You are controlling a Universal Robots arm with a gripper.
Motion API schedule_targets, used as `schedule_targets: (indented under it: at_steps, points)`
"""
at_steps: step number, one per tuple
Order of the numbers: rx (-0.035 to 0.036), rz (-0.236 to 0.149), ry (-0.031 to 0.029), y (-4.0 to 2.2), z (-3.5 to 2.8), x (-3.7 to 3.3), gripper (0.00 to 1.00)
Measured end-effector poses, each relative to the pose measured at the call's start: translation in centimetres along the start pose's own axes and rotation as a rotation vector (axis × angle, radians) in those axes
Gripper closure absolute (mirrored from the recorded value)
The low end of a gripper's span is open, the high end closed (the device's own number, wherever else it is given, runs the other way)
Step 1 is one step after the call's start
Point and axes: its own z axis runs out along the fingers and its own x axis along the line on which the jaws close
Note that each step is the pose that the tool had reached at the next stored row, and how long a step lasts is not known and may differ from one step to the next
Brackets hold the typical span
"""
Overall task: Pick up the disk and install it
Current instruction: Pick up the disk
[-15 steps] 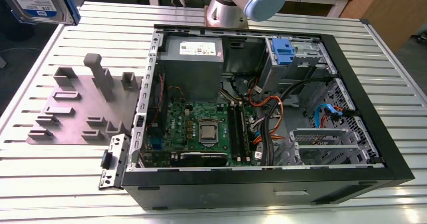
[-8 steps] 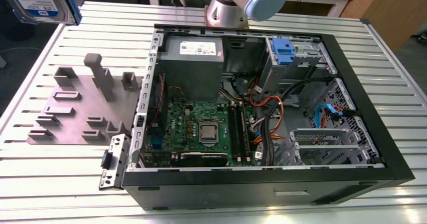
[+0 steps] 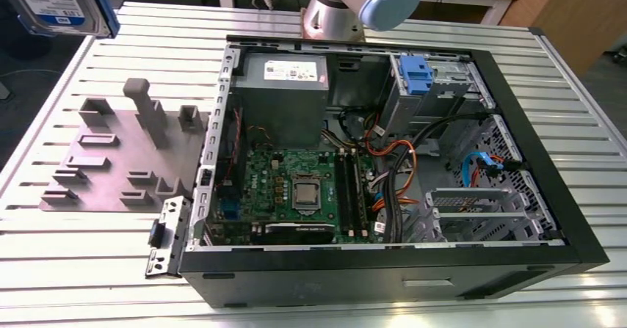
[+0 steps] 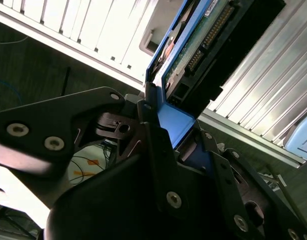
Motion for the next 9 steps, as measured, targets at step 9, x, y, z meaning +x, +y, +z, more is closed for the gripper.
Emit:
schedule_targets:
  at_steps: [9]
  points:
    - [0.0004, 0.0, 0.0102, -0.12, -0.01, 0.26, 0.64]
